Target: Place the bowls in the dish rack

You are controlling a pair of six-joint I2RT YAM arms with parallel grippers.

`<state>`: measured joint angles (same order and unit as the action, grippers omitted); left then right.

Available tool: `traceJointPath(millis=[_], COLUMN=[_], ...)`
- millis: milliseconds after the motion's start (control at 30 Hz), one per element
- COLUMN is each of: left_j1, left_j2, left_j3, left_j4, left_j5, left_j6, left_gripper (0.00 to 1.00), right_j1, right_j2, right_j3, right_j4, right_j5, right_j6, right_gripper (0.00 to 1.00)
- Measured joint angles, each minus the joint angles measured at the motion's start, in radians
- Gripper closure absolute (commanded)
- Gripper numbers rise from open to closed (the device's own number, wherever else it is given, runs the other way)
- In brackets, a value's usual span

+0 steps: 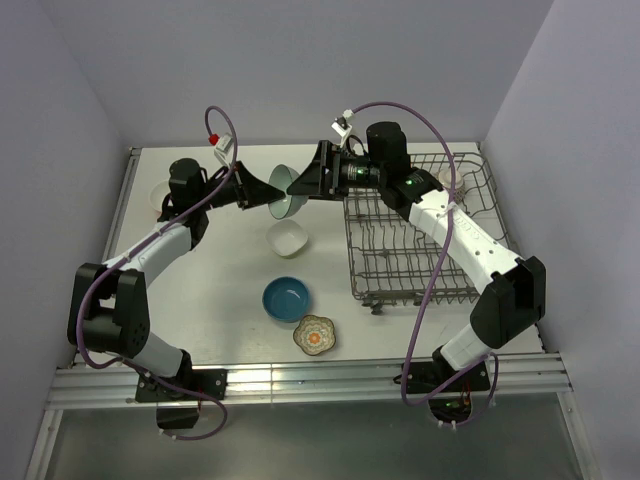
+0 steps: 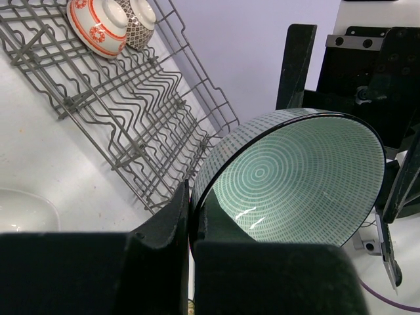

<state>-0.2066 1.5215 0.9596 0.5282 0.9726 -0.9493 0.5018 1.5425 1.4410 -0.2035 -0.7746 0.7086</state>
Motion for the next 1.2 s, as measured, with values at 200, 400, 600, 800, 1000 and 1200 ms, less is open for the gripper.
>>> traceJointPath(millis=[200,400,600,800,1000,1200], left_j1=[-0.004,-0.004,-0.003,-0.008,-0.019,-0.016], left_j2=[0.0,0.0,0.0,0.0,0.0,0.0], left_j3=[0.0,0.0,0.0,0.019,0.042,0.06], left_j4=[-0.018,-0.026,-0.043,-0.079,-0.127,-0.204], left_j5=[-0.006,-0.012,-0.019,-0.029,-0.036,-0.055], left_j6=[0.013,0.013,0.02,0.041,0.077,0.126], left_gripper=[1.0,1.0,0.92,0.65,0.4,0.12], right_j1=[0.0,0.0,0.0,0.004,0.008,-0.049], right_j2=[0.002,0.005,0.014,0.028,0.036,0.036], right_j3=[0.0,0.0,0.002,0.025,0.044,0.072], right_j4=[-0.01,-0.014,-0.014,-0.032,-0.072,-0.144], right_j5=[0.016,0.025,0.024,0.023,0.018,0.014], right_j6=[0.0,-0.003,-0.006,-0.034,-0.082,-0.205], right_gripper=[0.21,0.35,0.9,1.0,1.0,1.0])
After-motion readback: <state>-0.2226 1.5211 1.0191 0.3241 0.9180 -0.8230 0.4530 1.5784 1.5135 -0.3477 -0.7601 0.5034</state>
